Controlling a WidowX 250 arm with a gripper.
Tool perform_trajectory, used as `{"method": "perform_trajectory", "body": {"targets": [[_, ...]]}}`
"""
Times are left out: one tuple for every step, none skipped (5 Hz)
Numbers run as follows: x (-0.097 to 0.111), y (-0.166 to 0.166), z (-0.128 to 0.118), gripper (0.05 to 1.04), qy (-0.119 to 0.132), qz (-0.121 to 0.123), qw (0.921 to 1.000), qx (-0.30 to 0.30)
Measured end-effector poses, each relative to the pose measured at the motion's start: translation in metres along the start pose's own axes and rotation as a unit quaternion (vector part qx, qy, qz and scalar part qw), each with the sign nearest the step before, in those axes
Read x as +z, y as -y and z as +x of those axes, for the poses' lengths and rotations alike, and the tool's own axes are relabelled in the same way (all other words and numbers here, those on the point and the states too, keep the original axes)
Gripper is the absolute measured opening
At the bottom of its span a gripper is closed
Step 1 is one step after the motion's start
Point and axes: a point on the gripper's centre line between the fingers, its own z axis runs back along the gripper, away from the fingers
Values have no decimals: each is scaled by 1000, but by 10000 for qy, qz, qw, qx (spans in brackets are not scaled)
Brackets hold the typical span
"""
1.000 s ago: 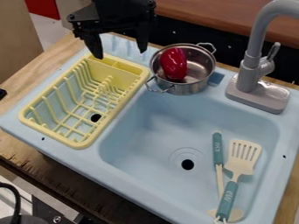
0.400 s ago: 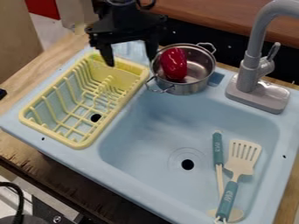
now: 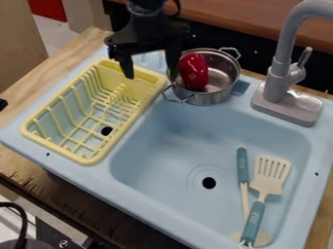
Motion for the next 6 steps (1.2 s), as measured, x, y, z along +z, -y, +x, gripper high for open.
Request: {"method": "perform_trajectory", "body": {"targets": [[0, 5, 1, 999, 90, -72, 9999, -7], [-6, 7, -1, 999, 57, -59, 10000, 10], [-6, 10, 3, 999, 97, -59, 9999, 119], [-15, 9, 4, 999, 158, 36, 9997, 163], [-23, 9, 3, 999, 151, 98, 9997, 175], [-31, 12, 5, 967, 158, 150, 9995, 228]]}}
